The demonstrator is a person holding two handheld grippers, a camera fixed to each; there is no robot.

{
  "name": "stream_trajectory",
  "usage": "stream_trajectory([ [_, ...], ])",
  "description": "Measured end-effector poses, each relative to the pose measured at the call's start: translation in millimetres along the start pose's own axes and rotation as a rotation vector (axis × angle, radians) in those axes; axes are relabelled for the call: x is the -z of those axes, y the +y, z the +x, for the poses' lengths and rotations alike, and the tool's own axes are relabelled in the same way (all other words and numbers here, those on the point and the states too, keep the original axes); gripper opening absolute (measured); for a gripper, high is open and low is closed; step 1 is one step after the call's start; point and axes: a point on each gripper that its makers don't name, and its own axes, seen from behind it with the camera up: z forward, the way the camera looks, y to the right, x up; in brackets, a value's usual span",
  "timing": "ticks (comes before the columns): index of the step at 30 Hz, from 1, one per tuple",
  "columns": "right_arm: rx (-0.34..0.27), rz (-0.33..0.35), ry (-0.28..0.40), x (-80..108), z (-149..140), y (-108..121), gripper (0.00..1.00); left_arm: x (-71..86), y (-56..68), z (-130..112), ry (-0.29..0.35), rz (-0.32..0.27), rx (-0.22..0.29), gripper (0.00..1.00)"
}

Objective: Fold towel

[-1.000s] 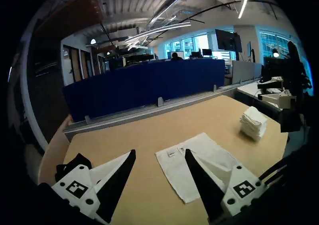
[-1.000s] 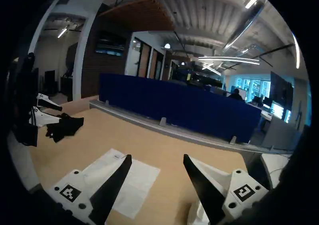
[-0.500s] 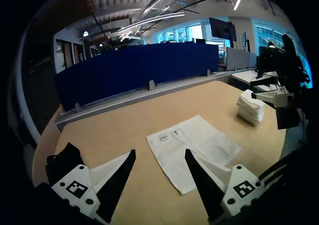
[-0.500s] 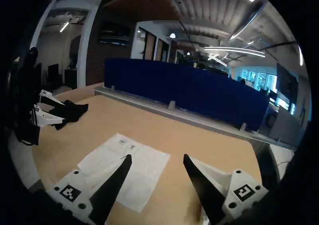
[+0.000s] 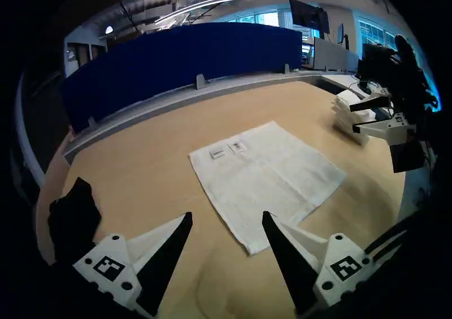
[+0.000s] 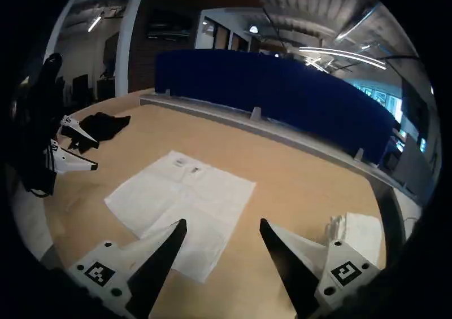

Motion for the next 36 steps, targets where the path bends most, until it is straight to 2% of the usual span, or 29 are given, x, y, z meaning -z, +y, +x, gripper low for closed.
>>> stream_trajectory([
  [8,-0.015,0.029,-0.07,-14.2,-39.1,-11.6,1.0,-19.5,14.1,-42.9,-0.101,-0.042,-0.015,0.92],
  [17,-0.014,0.046,-0.136,-22.1,-75.0,-15.4,1.0,-33.1,28.7,-71.8,-0.175,-0.083,-0.013,0.92],
  [26,-0.01,0.069,-0.201,-25.2,-108.0,-20.8,1.0,-39.8,37.2,-84.2,-0.211,-0.096,0.003,0.92],
  [36,-0.018,0.094,-0.238,-28.3,-124.4,-24.1,0.97,-42.8,41.9,-90.8,-0.229,-0.099,0.01,0.92],
])
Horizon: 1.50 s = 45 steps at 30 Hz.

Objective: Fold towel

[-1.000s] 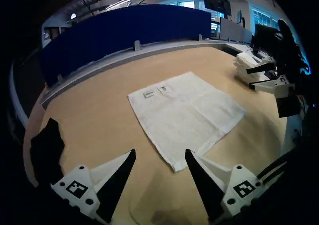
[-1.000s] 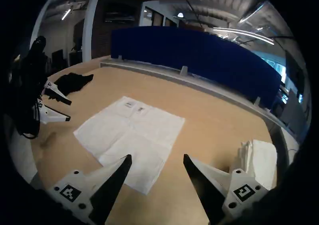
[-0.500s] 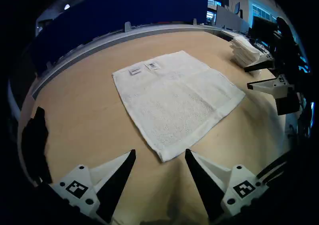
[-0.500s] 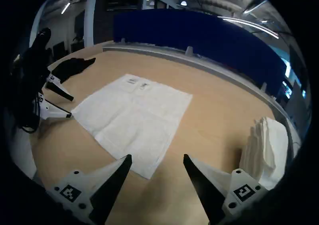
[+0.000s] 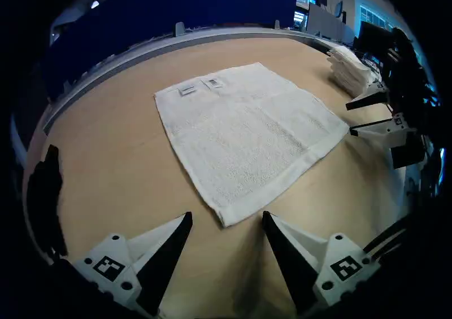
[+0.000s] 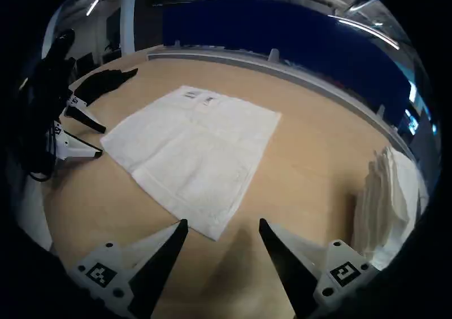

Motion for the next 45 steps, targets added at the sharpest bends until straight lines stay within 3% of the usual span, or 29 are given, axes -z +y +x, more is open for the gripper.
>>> stream_trajectory([
  [12,-0.008,0.034,-0.028,-5.2,-11.5,-3.1,0.85,-0.4,1.3,0.7,-0.008,0.012,0.009,0.9],
  [25,-0.027,0.053,-0.044,-4.0,-17.1,-6.1,0.69,-0.9,4.9,2.1,-0.034,0.023,0.023,0.68],
  [34,-0.028,0.062,-0.056,-1.7,-18.2,-7.1,0.45,-1.2,6.4,1.3,-0.044,0.02,0.027,0.56],
  [42,-0.019,0.072,-0.06,-2.3,-17.7,-11.8,0.22,-0.9,6.3,0.5,-0.053,0.02,0.026,0.51],
  [45,-0.023,0.069,-0.06,-2.7,-17.4,-12.4,0.18,-1.2,5.4,0.0,-0.057,0.025,0.029,0.33],
])
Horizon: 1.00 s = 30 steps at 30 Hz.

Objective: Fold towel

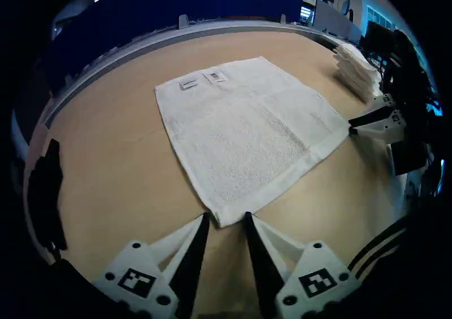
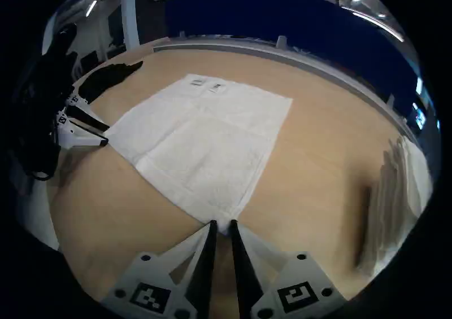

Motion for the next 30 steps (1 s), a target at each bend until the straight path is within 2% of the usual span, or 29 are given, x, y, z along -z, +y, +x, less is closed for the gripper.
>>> stream_trajectory([
  [1,-0.002,0.0,0.0,-0.2,0.0,-0.2,0.17,0.0,-1.0,-0.2,-0.001,0.004,0.005,0.27],
  [3,-0.003,0.001,0.0,-0.4,0.1,-0.5,0.16,0.0,-2.6,-0.6,-0.001,0.01,0.015,0.23],
  [7,0.0,0.008,0.0,-0.2,0.4,-2.0,0.13,0.4,-4.2,-1.0,0.001,0.017,0.025,0.06],
  [17,-0.021,0.007,0.025,2.0,10.0,-1.7,0.1,2.2,-3.7,-0.5,0.013,0.041,0.002,0.06],
  [23,-0.033,0.01,0.036,3.8,14.5,-0.9,0.1,3.0,-3.4,-0.1,0.012,0.021,0.038,0.06],
  [30,-0.024,0.013,0.052,8.6,24.1,-1.8,0.1,6.9,-3.7,4.1,0.02,0.018,0.053,0.06],
])
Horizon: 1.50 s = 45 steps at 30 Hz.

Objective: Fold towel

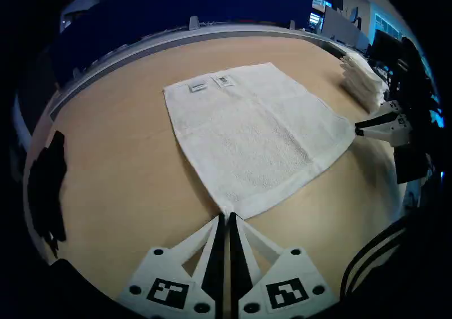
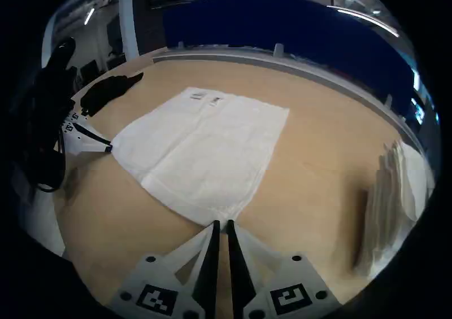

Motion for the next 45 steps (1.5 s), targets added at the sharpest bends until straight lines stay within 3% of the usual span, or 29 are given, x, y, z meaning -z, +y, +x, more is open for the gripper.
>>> stream_trajectory([
  [23,0.023,0.012,0.008,10.2,14.3,-1.7,0.09,8.7,2.2,8.6,0.013,-0.025,0.039,0.06],
  [31,0.023,0.012,0.05,32.0,38.7,-4.9,0.09,28.9,2.8,21.4,0.026,-0.032,0.075,0.06],
  [45,0.005,0.017,0.087,86.5,63.9,-14.9,0.09,82.6,12.7,41.4,0.048,-0.053,0.104,0.06],
])
